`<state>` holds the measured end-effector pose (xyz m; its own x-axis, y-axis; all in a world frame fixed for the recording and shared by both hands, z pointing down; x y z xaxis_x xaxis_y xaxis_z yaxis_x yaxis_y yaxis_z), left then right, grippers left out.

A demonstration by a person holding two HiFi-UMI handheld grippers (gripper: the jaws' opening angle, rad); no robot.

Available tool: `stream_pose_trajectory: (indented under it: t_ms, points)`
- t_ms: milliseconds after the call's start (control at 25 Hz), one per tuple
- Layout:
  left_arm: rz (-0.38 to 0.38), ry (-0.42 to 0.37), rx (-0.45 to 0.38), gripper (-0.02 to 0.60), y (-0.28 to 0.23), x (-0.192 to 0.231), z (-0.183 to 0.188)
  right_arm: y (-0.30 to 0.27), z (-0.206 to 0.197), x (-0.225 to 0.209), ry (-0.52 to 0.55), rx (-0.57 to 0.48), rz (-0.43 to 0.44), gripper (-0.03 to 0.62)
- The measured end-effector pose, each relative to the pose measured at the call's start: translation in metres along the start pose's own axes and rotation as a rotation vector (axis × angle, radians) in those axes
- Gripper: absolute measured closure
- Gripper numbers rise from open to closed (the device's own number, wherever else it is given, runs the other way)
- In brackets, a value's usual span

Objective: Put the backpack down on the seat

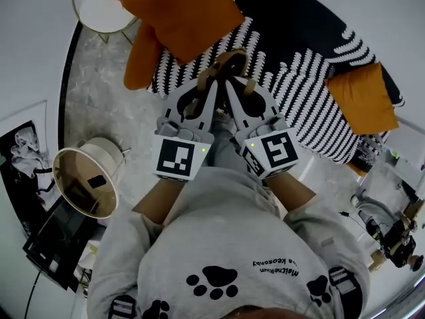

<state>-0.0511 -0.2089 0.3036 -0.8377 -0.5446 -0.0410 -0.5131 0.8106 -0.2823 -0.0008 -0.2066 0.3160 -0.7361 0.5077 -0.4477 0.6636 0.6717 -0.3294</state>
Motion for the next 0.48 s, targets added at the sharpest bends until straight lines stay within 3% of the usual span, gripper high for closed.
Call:
stream_pose_trajectory:
  t_ms: [480]
  points:
    - [-0.016,0.005,0.053,0.562,-0.035,0.009,-0.046,-0.032,-0.031,-0.041,-0.005,0.023,-0.002,0.562]
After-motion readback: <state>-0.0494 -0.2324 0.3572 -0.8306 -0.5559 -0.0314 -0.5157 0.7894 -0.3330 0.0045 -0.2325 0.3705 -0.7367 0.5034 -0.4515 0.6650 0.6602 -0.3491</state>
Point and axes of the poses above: the fingertips, and each gripper's own axes: y backward along the fingers, x to its left, z out of its top, the point moved 2 cm from there along y, backward along the fingers, and after that the axes turned 11 degrees about -y, right-handed, at the moved point
